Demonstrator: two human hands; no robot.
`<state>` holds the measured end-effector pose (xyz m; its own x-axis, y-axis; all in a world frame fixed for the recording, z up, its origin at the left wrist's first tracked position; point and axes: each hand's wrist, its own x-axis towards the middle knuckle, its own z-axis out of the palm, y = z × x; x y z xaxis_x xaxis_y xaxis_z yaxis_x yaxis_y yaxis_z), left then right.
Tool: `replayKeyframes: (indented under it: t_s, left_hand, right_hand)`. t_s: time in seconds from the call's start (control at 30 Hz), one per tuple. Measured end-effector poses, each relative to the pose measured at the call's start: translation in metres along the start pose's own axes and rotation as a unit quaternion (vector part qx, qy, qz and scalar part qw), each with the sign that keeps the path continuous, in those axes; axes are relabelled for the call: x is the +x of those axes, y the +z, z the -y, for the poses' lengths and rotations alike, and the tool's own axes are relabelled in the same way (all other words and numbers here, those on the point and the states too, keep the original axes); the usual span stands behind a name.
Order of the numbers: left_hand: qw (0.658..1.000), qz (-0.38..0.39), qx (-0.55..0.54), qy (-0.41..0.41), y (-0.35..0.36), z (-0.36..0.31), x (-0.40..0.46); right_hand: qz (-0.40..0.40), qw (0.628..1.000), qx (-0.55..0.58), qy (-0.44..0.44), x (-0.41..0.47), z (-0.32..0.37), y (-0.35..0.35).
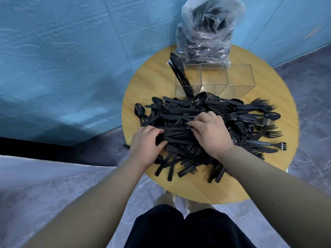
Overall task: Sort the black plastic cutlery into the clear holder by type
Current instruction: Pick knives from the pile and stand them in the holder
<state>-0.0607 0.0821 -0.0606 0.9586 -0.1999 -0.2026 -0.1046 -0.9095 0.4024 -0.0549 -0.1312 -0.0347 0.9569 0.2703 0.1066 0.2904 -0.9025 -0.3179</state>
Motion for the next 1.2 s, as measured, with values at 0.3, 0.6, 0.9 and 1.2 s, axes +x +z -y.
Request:
replayKeyframes:
  t_s: [0.3,0.6,0.9,1.2]
  left_hand:
    - [0.999,-0.012,-0.001,0.041,0.001,0.007,-0.006]
    - [0.996,-0.050,0.015,0.079,0.013,0.010,-0.006]
    - [0.991,-0.105,0.017,0.081,0.016,0.007,-0.002]
    - [0.994,-0.100,-0.037,-0.004,-0.002,-0.001,0.003]
  right_hand:
    - [-0.040,0.998,0.052,0.005,-0.014,-0.003,-0.010]
    - [0.190,0.980,-0.040,0.047,-0.021,0.019,-0.002]
    - [0.240,0.965,-0.069,0.078,-0.012,0.025,0.000]
    - [0.172,0.980,-0.025,0.094,-0.004,0.021,-0.006]
